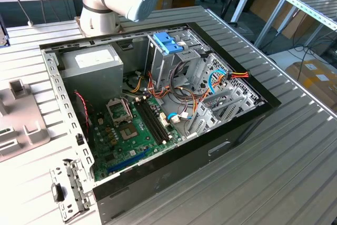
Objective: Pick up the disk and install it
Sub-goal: 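Pick up the disk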
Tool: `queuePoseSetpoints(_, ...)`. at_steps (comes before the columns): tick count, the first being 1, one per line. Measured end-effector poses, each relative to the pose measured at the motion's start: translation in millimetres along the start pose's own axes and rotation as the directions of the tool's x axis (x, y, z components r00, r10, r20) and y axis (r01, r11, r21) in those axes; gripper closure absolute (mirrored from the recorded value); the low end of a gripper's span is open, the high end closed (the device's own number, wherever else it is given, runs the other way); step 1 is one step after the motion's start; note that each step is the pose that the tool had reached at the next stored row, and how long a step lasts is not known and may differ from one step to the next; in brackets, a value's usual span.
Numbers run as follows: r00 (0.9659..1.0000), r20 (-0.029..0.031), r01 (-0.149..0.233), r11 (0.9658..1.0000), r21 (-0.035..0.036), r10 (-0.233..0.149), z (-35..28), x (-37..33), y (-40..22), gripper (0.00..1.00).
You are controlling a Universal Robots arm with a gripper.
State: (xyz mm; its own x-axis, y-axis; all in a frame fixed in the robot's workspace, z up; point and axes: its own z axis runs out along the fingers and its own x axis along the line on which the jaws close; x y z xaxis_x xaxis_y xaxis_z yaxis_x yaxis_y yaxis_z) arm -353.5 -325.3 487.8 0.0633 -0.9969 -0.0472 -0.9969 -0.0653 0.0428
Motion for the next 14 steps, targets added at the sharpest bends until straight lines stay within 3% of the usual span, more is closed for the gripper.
queuePoseSetpoints(14, 1.0, 0.0, 0.0, 1.0, 0.0, 0.0, 0.3, 8.4, -7.1, 0.63)
